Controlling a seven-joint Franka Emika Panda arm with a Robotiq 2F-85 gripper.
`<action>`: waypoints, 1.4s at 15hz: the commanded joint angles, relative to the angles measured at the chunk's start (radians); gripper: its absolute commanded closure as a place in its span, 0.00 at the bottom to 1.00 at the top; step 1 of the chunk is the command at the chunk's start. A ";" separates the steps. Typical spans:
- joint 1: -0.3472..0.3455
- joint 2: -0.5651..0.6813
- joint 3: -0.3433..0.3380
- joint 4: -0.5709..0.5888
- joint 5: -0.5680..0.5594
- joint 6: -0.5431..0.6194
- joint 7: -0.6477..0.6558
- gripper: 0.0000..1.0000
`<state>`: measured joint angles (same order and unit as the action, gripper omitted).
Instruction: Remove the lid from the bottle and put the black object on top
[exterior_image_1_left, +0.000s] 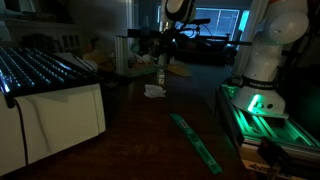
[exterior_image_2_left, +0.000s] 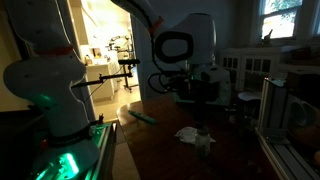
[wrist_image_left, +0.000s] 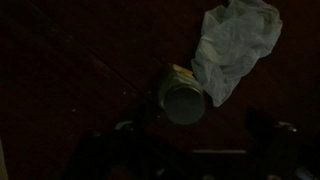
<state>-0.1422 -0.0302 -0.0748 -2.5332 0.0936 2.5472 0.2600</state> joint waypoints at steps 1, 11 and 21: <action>0.011 0.023 -0.014 -0.029 0.017 0.052 -0.030 0.00; 0.017 0.075 -0.012 -0.051 0.054 0.195 -0.038 0.01; 0.027 0.097 -0.008 -0.049 0.091 0.231 -0.060 0.19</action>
<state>-0.1247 0.0574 -0.0793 -2.5727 0.1476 2.7433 0.2310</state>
